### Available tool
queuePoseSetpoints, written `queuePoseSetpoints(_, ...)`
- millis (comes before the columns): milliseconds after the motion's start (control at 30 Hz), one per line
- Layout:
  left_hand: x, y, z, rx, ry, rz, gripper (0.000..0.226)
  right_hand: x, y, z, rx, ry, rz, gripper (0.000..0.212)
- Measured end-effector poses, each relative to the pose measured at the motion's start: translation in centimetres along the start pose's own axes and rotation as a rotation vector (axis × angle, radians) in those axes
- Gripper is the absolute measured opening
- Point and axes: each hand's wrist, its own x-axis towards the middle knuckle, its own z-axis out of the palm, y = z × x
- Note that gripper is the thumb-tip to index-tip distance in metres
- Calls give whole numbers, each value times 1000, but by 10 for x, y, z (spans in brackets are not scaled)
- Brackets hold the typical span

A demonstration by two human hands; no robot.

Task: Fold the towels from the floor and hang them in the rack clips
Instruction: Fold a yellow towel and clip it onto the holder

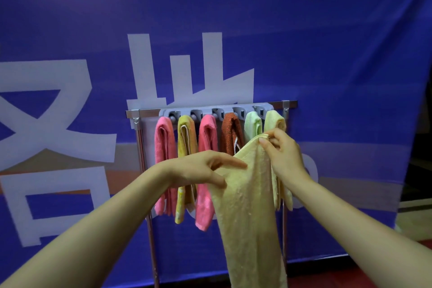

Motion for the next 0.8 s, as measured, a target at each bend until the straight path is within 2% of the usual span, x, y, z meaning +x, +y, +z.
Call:
queuePoseSetpoints(133, -2, 5, 6, -58, 5, -22, 57, -1, -3, -1, -4, -18, -17, 8)
queuePoseSetpoints(233, -1, 6, 11, 27, 4, 45, 59, -1, -7, -1, 26, -21, -33, 8)
queuePoseSetpoints(367, 9, -5, 12, 387, 255, 220, 28, -1, -9, -3, 47, -33, -40, 8)
queuePoseSetpoints(433, 15, -9, 11, 399, 344, 286, 14, -1, -9, -3, 55, -37, -46, 7)
queuePoseSetpoints(500, 20, -12, 11, 356, 393, 324, 28, -1, -8, -3, 62, -31, -45, 6)
queuePoseSetpoints(600, 28, -11, 15, 298, 479, 361, 23, -1, -8, 1, 93, -22, -27, 7)
queuePoseSetpoints(800, 46, -6, 22, 280, 861, 299, 36, -2, -16, 10, 282, -90, 72, 8)
